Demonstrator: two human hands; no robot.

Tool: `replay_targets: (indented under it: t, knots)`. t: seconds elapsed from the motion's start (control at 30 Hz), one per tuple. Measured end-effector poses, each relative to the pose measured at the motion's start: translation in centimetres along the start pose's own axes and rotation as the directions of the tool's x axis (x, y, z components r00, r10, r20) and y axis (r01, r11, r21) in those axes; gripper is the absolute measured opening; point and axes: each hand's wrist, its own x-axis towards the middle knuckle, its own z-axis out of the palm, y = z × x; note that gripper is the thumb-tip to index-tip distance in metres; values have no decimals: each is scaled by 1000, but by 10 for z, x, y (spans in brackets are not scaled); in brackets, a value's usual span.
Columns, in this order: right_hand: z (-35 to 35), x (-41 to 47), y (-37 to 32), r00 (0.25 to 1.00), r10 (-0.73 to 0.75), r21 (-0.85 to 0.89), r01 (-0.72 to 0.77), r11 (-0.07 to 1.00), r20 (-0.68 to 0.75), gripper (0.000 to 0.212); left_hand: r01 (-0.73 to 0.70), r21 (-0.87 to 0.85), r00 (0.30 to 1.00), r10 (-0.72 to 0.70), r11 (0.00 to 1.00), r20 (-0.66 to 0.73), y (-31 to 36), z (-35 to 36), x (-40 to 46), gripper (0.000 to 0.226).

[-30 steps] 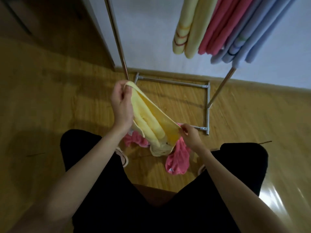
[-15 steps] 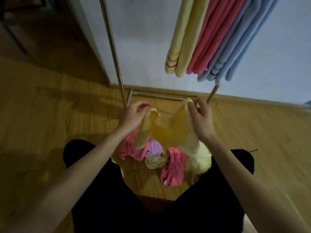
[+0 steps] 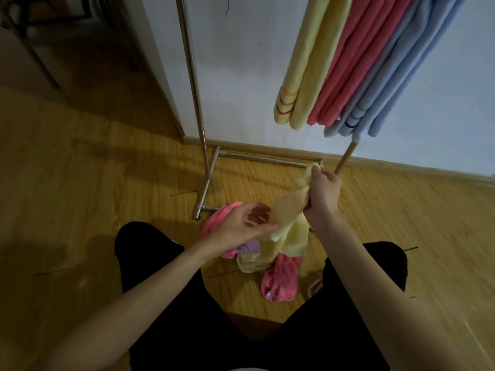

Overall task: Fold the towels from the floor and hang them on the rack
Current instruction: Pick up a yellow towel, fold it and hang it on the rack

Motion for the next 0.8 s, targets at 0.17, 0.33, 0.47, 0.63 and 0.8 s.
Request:
replay_targets:
  t: [0.17, 0.33, 0.47, 0.63, 0.8]
  knots:
    - [5, 3, -3, 994, 14, 90, -4, 996, -110, 14, -10, 43, 997, 13, 999, -70, -11, 9, 1, 39]
    - [6, -1, -3, 993, 2, 123, 12, 992, -117, 15, -10, 110, 993, 23, 994, -117, -12, 20, 9, 33]
    - [-1, -2, -5, 989, -37, 92, 51, 995, -144, 13, -44, 38, 976, 51, 998, -211, 1, 17, 15, 6]
    - [-24, 0, -6, 988, -86, -81, 76, 994, -128, 13, -292, 157, 856, 332, 943, -397, 27, -12, 19, 10]
    - [-47, -4, -10, 966, 31, -421, 83, 903, 257, 13, -430, 463, 736, 598, 775, -317, 72, -31, 30, 10]
